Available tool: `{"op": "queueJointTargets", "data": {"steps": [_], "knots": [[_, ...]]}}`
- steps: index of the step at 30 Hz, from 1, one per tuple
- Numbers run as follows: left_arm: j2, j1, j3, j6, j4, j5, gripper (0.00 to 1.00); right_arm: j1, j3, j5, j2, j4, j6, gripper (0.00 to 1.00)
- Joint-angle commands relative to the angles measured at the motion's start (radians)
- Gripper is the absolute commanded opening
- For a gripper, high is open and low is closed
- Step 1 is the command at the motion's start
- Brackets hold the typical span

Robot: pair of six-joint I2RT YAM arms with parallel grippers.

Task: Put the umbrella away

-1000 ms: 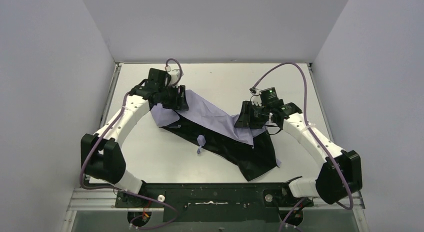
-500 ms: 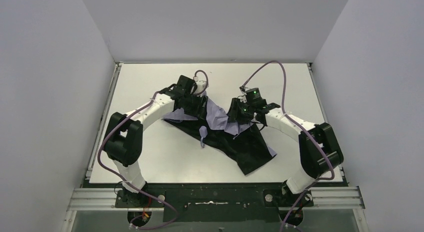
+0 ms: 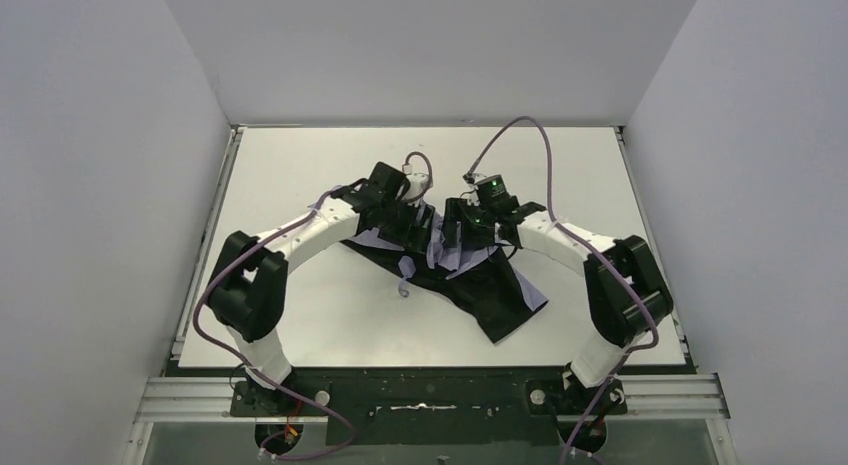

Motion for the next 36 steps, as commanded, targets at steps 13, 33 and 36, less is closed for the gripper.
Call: {"op": "queueJointTargets", "data": {"steps": [13, 33, 36], "knots": [[-0.366, 0.368, 0.123, 0.067, -0.2, -0.054, 0.85, -0.13, 0.039, 0.33, -0.573, -0.554, -0.123, 0.69], [0.296, 0.496, 0.636, 0.066, -0.369, -0.232, 0.6, -0.252, -0.357, 0.681, -0.716, -0.568, 0.129, 0.42], [0.348, 0.495, 0.654, 0.039, -0.377, -0.223, 0.58, -0.271, -0.399, 0.68, -0.703, -0.523, 0.15, 0.36]]}}
